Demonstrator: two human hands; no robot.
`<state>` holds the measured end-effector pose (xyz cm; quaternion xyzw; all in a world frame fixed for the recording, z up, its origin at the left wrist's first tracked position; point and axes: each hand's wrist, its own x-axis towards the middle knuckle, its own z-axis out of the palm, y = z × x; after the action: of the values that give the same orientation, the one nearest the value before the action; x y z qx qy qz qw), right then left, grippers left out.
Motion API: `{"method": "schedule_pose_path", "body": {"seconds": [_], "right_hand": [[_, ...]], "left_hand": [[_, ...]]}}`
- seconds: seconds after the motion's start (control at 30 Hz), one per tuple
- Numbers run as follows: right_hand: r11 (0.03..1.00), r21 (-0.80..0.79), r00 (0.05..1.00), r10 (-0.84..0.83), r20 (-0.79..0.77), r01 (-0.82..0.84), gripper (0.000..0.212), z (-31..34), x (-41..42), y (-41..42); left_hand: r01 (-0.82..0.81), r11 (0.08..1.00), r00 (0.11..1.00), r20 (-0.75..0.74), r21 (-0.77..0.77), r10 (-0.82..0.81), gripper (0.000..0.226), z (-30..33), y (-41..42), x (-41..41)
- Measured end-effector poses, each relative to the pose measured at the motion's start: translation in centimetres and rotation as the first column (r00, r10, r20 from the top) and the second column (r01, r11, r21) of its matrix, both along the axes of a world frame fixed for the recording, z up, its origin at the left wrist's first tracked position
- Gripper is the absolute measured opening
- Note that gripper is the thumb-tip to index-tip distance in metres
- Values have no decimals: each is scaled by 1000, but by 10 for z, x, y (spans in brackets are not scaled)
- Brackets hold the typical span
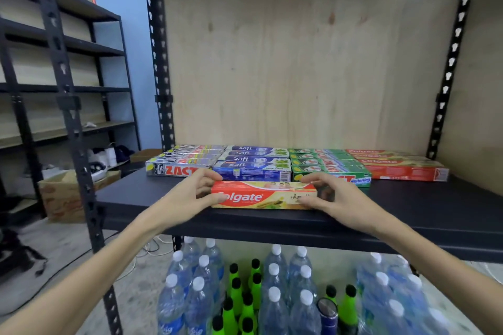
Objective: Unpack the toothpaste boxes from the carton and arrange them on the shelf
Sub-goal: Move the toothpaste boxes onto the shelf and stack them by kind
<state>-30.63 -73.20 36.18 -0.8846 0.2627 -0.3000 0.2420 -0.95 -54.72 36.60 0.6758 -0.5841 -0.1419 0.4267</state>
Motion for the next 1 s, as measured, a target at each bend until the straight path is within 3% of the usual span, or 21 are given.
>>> {"method": "schedule_pose_path", "body": {"seconds": [0.07,0.17,0.3,0.4,0.57,0.8,1.0], "right_hand": [[1000,13,1000,-20,5,20,38,-1,-21,-7],[998,30,998,-50,27,49,36,-1,-50,-13],[997,31,997,-75,33,74,38,-1,-79,-19],[995,62,995,-88,54,84,38,-2,-86,-24],[990,70,988,-126,85,120,20,-3,-85,-26],[982,168,986,-111,125,90,50,-5,-81,-42],[968,233,979,-128,157,89,43,-5,-79,-45]], "left_hand": [[36,999,999,-6,-10,-36,43,0,-10,-16],[79,997,997,-8,-27,-79,64,0,-26,-37],[92,995,995,39,-23,-91,34,-1,-47,-60],[63,997,997,37,-34,-62,26,1,-58,-67],[9,998,999,46,62,-12,42,9,-65,-71],[0,995,997,-75,102,8,58,10,-76,-79],[129,992,981,-150,13,-126,30,3,-71,-62]]}}
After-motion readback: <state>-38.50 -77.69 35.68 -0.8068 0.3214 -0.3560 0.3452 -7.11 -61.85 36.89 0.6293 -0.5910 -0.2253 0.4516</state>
